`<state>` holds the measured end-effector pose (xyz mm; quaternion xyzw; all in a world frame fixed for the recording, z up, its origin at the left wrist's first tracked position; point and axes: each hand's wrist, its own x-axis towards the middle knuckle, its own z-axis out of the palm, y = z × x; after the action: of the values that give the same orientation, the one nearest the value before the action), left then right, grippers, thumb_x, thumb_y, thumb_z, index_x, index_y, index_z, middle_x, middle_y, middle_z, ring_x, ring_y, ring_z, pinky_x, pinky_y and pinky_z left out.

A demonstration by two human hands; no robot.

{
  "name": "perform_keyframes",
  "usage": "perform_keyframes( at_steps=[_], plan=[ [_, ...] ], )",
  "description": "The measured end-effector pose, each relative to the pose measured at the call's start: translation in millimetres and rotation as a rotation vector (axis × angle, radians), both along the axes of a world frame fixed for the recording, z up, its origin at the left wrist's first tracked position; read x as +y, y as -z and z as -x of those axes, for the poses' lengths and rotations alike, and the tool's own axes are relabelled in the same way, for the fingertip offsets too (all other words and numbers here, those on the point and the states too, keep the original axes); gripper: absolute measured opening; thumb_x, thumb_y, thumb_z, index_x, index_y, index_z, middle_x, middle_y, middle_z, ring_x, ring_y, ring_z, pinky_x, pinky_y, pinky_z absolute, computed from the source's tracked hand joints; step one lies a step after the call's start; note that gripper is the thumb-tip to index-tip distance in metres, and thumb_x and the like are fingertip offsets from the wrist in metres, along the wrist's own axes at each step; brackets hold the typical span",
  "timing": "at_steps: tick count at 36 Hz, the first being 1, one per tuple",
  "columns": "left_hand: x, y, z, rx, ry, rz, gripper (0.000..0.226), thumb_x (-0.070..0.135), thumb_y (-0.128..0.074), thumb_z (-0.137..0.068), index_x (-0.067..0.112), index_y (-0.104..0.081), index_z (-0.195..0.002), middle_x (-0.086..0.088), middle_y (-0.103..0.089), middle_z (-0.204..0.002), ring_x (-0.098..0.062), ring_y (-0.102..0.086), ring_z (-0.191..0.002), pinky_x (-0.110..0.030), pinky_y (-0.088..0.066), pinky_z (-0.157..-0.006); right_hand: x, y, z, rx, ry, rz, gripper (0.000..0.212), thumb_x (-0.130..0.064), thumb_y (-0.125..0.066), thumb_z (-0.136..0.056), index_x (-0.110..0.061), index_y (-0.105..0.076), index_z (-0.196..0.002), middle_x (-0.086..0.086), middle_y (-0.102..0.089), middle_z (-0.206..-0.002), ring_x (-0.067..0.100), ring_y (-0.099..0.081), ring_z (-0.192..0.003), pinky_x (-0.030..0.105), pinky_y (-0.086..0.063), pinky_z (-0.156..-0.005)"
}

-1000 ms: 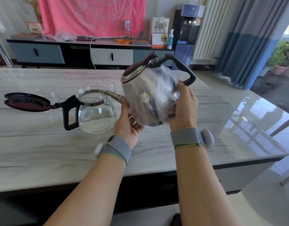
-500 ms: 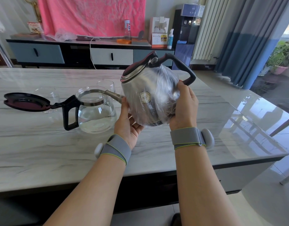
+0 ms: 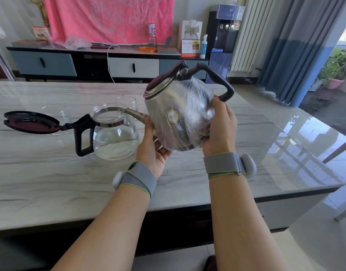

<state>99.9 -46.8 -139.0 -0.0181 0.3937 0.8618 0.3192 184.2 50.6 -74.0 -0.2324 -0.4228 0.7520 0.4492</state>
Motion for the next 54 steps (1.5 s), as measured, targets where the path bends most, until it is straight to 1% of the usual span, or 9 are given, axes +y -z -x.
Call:
perform_keyframes(
  at_steps=[3, 8, 18, 27, 31, 36, 41, 47, 54],
  plan=[
    [-0.4, -0.1, 0.0, 0.001, 0.0, 0.0, 0.055, 0.062, -0.067, -0.084, 0.013, -0.07, -0.107, -0.005, -0.078, -0.087, -0.018, -0.076, -0.08, -0.034, -0.061, -0.067, -0.7, 0.1, 0.1, 0.003, -0.001, -0.002, 0.016, -0.02, -0.064, -0.102, -0.021, -0.078, -0.093, -0.001, -0.071, -0.097, 0.021, -0.064, -0.103, 0.047, -0.053, -0.106],
    [-0.4, -0.6, -0.3, 0.002, 0.0, -0.006, 0.052, 0.061, -0.066, -0.085, 0.014, -0.07, -0.105, -0.004, -0.078, -0.085, -0.018, -0.075, -0.079, -0.035, -0.062, -0.069, -0.2, -1.0, -0.5, 0.007, 0.006, 0.006, 0.019, -0.019, -0.064, -0.103, -0.022, -0.078, -0.091, -0.005, -0.07, -0.091, 0.019, -0.064, -0.099, 0.039, -0.054, -0.093],
    [-0.8, -0.8, -0.8, 0.01, 0.004, -0.01, 0.051, 0.061, -0.065, -0.087, 0.014, -0.07, -0.105, -0.003, -0.078, -0.085, -0.017, -0.076, -0.079, -0.035, -0.062, -0.068, -1.4, -2.1, -1.5, 0.008, -0.004, -0.003, 0.019, -0.017, -0.063, -0.103, -0.021, -0.078, -0.092, -0.008, -0.072, -0.085, 0.017, -0.066, -0.096, 0.038, -0.056, -0.09],
    [-0.6, -1.3, -0.4, 0.009, 0.006, -0.003, 0.052, 0.062, -0.065, -0.086, 0.014, -0.07, -0.104, -0.004, -0.078, -0.085, -0.017, -0.076, -0.078, -0.034, -0.062, -0.067, -0.8, -0.6, 0.0, 0.002, 0.01, -0.02, 0.019, -0.02, -0.065, -0.101, -0.025, -0.079, -0.089, -0.004, -0.073, -0.095, 0.022, -0.067, -0.107, 0.053, -0.053, -0.111],
    [-1.1, -1.1, -0.8, 0.011, 0.008, -0.004, 0.053, 0.062, -0.065, -0.086, 0.013, -0.07, -0.107, -0.005, -0.078, -0.087, -0.018, -0.076, -0.079, -0.034, -0.062, -0.067, -1.1, -1.2, -0.4, 0.006, 0.008, -0.012, 0.015, -0.02, -0.065, -0.102, -0.021, -0.079, -0.098, -0.003, -0.073, -0.097, 0.024, -0.069, -0.109, 0.049, -0.054, -0.108],
    [-0.9, -0.2, -0.2, 0.007, 0.011, -0.007, 0.054, 0.063, -0.065, -0.086, 0.013, -0.07, -0.106, -0.004, -0.077, -0.086, -0.017, -0.076, -0.078, -0.033, -0.061, -0.064, 0.3, -0.1, 0.4, -0.003, 0.005, -0.03, 0.016, -0.019, -0.064, -0.102, -0.021, -0.079, -0.094, -0.007, -0.072, -0.089, 0.018, -0.066, -0.098, 0.04, -0.055, -0.096],
    [-0.8, -0.3, 0.4, 0.013, 0.01, -0.004, 0.052, 0.062, -0.064, -0.086, 0.014, -0.07, -0.103, -0.004, -0.077, -0.086, -0.017, -0.075, -0.078, -0.033, -0.061, -0.063, 1.8, 0.9, 1.5, 0.003, 0.012, -0.039, 0.015, -0.019, -0.064, -0.102, -0.019, -0.078, -0.096, -0.005, -0.071, -0.089, 0.017, -0.065, -0.097, 0.037, -0.054, -0.091],
    [-0.1, -0.6, 0.1, 0.016, 0.011, -0.009, 0.051, 0.062, -0.064, -0.086, 0.013, -0.07, -0.102, -0.004, -0.077, -0.084, -0.017, -0.075, -0.076, -0.034, -0.062, -0.064, 1.6, 1.0, 1.7, -0.001, 0.011, -0.058, 0.015, -0.02, -0.065, -0.102, -0.021, -0.078, -0.095, -0.004, -0.072, -0.093, 0.019, -0.065, -0.1, 0.048, -0.054, -0.106],
    [0.5, -0.1, 0.6, 0.019, 0.013, -0.006, 0.053, 0.062, -0.064, -0.086, 0.013, -0.07, -0.104, -0.005, -0.077, -0.084, -0.018, -0.076, -0.076, -0.035, -0.062, -0.065, 1.8, 0.2, 1.1, -0.003, 0.011, -0.073, 0.022, -0.021, -0.064, -0.102, -0.025, -0.079, -0.086, -0.006, -0.072, -0.089, 0.019, -0.065, -0.099, 0.049, -0.054, -0.107]
  ],
)
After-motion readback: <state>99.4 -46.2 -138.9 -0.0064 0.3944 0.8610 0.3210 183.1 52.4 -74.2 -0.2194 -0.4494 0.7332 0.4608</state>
